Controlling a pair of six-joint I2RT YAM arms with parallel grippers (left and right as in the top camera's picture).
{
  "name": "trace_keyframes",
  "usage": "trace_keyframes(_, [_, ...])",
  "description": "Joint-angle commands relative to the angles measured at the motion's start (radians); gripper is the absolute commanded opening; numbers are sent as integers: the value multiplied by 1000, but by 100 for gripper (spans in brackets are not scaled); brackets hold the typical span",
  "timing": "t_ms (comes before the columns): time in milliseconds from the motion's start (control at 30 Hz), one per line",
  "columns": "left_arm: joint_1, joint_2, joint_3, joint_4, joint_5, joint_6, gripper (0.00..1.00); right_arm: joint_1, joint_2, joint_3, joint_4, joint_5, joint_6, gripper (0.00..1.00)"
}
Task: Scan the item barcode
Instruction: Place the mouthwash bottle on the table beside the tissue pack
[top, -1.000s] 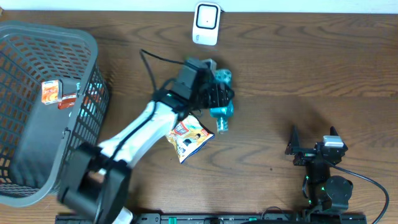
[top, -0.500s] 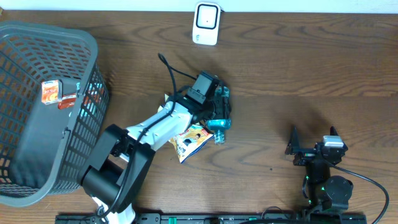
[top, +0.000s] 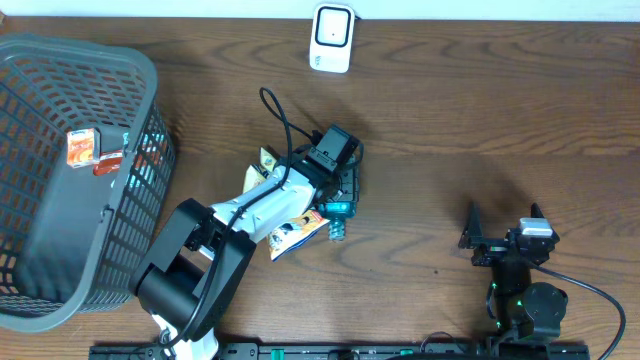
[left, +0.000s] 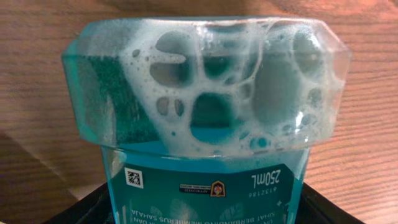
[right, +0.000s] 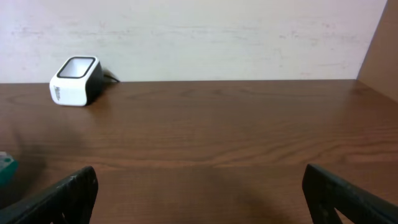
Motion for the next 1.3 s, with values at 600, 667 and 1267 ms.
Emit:
trace_keyframes(600, [-37, -6, 8, -40, -19, 18, 100, 5, -5, -1, -3, 1, 13, 99])
trace_keyframes(667, [-40, -20, 8, -43, -18, 18, 98, 5, -5, -1, -3, 1, 13, 99])
trace_keyframes(1267, [-37, -522, 21, -39, 4, 198, 23, 5, -5, -1, -3, 1, 13, 99])
